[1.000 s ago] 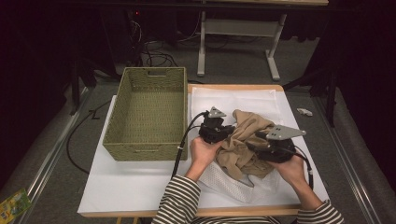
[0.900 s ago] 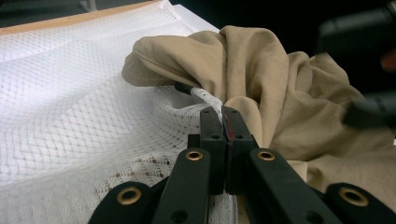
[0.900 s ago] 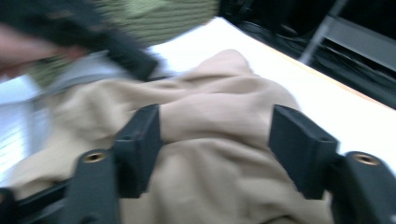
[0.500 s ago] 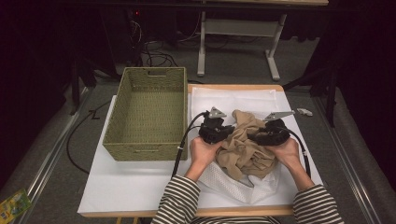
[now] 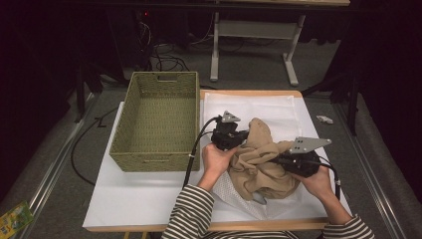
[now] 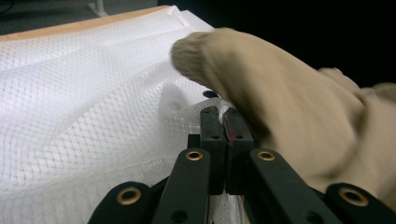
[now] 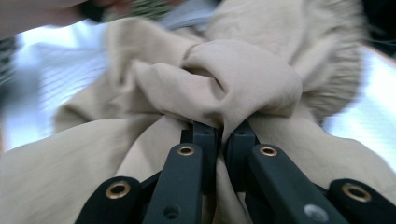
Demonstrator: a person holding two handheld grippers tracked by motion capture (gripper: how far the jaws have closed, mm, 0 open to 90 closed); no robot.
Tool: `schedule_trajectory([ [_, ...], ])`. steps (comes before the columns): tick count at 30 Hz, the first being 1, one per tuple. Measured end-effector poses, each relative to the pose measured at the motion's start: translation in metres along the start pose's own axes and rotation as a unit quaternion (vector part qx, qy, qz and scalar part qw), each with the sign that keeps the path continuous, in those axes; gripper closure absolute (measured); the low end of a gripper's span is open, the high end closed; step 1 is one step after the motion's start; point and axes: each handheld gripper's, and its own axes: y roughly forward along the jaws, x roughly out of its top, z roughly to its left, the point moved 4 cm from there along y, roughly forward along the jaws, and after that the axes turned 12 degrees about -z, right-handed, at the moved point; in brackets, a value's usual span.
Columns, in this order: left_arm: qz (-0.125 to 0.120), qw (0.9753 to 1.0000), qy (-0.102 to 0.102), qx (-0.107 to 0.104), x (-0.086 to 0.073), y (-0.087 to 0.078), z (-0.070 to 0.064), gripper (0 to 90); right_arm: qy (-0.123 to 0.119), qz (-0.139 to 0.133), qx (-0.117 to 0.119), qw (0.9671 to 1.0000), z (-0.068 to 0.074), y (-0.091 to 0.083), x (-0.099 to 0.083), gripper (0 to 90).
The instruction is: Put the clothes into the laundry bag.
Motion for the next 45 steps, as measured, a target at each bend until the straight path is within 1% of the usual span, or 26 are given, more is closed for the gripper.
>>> schedule_trajectory([
  [1, -0.004, 1.0000, 0.001, -0.001, 0.002, 0.000, -0.001, 89.3, -0.003, 0.008, 0.013, 0.9999, 0.008, 0.003, 0.000, 86.3],
  [3, -0.015, 0.9998, -0.003, -0.009, 0.004, -0.002, -0.003, 89.3, -0.012, 0.032, 0.022, 0.9992, 0.016, 0.012, -0.003, 86.2],
  [4, -0.020, 0.9997, -0.005, -0.013, 0.005, -0.004, -0.004, 89.3, -0.014, 0.041, 0.022, 0.9988, 0.018, 0.017, -0.004, 86.2],
  [5, -0.023, 0.9996, -0.002, -0.014, 0.006, -0.004, -0.005, 89.3, -0.013, 0.055, 0.022, 0.9982, 0.019, 0.025, -0.007, 86.2],
  [7, -0.025, 0.9995, 0.002, -0.017, 0.006, -0.006, -0.007, 89.3, -0.004, 0.070, 0.018, 0.9974, 0.016, 0.040, -0.012, 86.1],
  [8, -0.025, 0.9994, 0.003, -0.022, 0.006, -0.007, -0.009, 89.4, 0.004, 0.076, 0.014, 0.9970, 0.015, 0.045, -0.013, 86.1],
  [10, -0.027, 0.9992, 0.008, -0.028, 0.007, -0.008, -0.013, 89.4, 0.005, 0.096, -0.011, 0.9953, 0.008, 0.061, -0.018, 86.0],
  [12, -0.029, 0.9989, 0.015, -0.033, 0.007, -0.009, -0.016, 89.5, 0.022, 0.097, -0.026, 0.9947, 0.001, 0.072, -0.021, 85.7],
  [13, -0.029, 0.9989, 0.015, -0.033, 0.007, -0.009, -0.016, 89.5, 0.022, 0.097, -0.026, 0.9947, 0.001, 0.072, -0.021, 85.7],
  [14, -0.025, 0.9989, 0.021, -0.033, 0.006, -0.008, -0.018, 89.5, 0.029, 0.103, -0.051, 0.9930, -0.009, 0.080, -0.022, 85.3],
  [17, -0.019, 0.9992, 0.021, -0.030, 0.004, -0.006, -0.017, 89.5, 0.040, 0.098, -0.085, 0.9907, -0.021, 0.089, -0.024, 84.1],
  [18, -0.018, 0.9993, 0.018, -0.029, 0.002, -0.005, -0.016, 89.4, 0.043, 0.094, -0.091, 0.9905, -0.024, 0.092, -0.024, 83.1],
  [20, -0.019, 0.9994, 0.015, -0.026, 0.001, -0.005, -0.014, 89.4, 0.039, 0.092, -0.093, 0.9907, -0.024, 0.092, -0.024, 78.5],
  [21, -0.019, 0.9994, 0.014, -0.026, 0.001, -0.006, -0.014, 89.4, 0.038, 0.092, -0.089, 0.9910, -0.022, 0.089, -0.023, 74.6],
  [22, -0.019, 0.9994, 0.014, -0.024, 0.000, -0.007, -0.012, 89.4, 0.039, 0.087, -0.085, 0.9919, -0.021, 0.086, -0.023, 70.5],
  [23, -0.019, 0.9995, 0.014, -0.023, 0.000, -0.007, -0.012, 89.4, 0.043, 0.080, -0.079, 0.9928, -0.018, 0.080, -0.021, 66.1],
  [24, -0.019, 0.9995, 0.013, -0.022, -0.001, -0.008, -0.011, 89.4, 0.047, 0.077, -0.076, 0.9930, -0.016, 0.075, -0.020, 61.9],
  [27, -0.018, 0.9996, 0.011, -0.018, -0.002, -0.009, -0.008, 89.4, 0.041, 0.060, -0.075, 0.9946, -0.012, 0.055, -0.014, 54.5],
  [29, -0.017, 0.9997, 0.010, -0.017, -0.003, -0.009, -0.007, 89.4, 0.040, 0.047, -0.080, 0.9949, -0.013, 0.043, -0.010, 52.2],
  [31, -0.017, 0.9997, 0.010, -0.016, -0.003, -0.010, -0.008, 89.4, 0.040, 0.035, -0.090, 0.9945, -0.017, 0.032, -0.006, 50.7],
  [34, -0.016, 0.9996, 0.014, -0.015, -0.003, -0.010, -0.008, 89.4, 0.050, 0.019, -0.110, 0.9924, -0.027, 0.021, -0.002, 48.2],
  [36, -0.015, 0.9996, 0.017, -0.015, -0.003, -0.011, -0.008, 89.4, 0.056, 0.014, -0.120, 0.9911, -0.034, 0.019, 0.000, 46.5],
  [38, -0.016, 0.9996, 0.017, -0.015, -0.002, -0.012, -0.009, 89.4, 0.053, 0.014, -0.124, 0.9908, -0.038, 0.020, 0.002, 44.9],
  [42, -0.016, 0.9995, 0.019, -0.019, -0.002, -0.012, -0.010, 89.4, 0.053, 0.024, -0.125, 0.9905, -0.043, 0.033, 0.007, 41.6],
  [43, -0.016, 0.9995, 0.020, -0.020, -0.002, -0.013, -0.010, 89.4, 0.051, 0.029, -0.124, 0.9906, -0.045, 0.038, 0.008, 41.3],
  [45, -0.014, 0.9995, 0.022, -0.019, -0.002, -0.013, -0.010, 89.4, 0.056, 0.034, -0.125, 0.9899, -0.048, 0.046, 0.009, 41.8],
])
